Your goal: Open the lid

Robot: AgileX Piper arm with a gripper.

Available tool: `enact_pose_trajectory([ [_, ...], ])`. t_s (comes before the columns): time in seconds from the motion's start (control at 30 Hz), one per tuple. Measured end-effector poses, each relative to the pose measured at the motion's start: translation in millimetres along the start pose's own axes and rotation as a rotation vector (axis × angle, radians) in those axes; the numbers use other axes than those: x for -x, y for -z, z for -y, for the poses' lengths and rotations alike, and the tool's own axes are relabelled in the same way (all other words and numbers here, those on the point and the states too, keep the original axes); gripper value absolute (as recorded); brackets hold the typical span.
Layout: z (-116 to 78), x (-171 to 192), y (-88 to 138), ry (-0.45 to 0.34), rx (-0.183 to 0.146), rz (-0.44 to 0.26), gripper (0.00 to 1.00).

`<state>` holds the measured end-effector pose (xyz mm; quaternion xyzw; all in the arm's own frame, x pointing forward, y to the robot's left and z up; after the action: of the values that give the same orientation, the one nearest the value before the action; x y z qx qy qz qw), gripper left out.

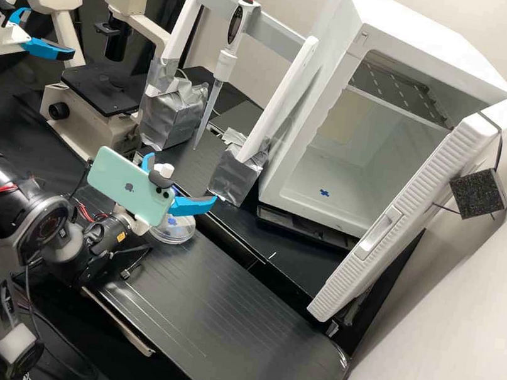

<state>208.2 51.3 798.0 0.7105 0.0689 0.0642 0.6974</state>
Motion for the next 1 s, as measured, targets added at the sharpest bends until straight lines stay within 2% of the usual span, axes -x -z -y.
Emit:
enact_pose_trajectory([
  [0.23, -17.0, 32.3, -20.5, -0.059, -0.015, 0.076, 1.00],
  [0.4, -41.3, 49.0, -21.1, -0.144, -0.025, 0.042, 1.00],
  [0.53, -50.7, 60.0, -17.4, -0.126, -0.031, -0.004, 1.00],
  [0.67, -47.8, 63.0, -12.1, -0.069, -0.025, -0.043, 1.00],
  [0.77, -39.9, 60.2, -7.6, -0.013, -0.039, -0.069, 1.00],
  [0.8, -33.9, 58.2, -6.5, 0.031, -0.037, -0.072, 1.00],
  [0.9, -26.4, 54.8, -8.3, 0.083, -0.023, -0.067, 1.00],
  [1.0, -23.9, 52.9, -15.5, 0.104, -0.038, -0.026, 1.00],
])
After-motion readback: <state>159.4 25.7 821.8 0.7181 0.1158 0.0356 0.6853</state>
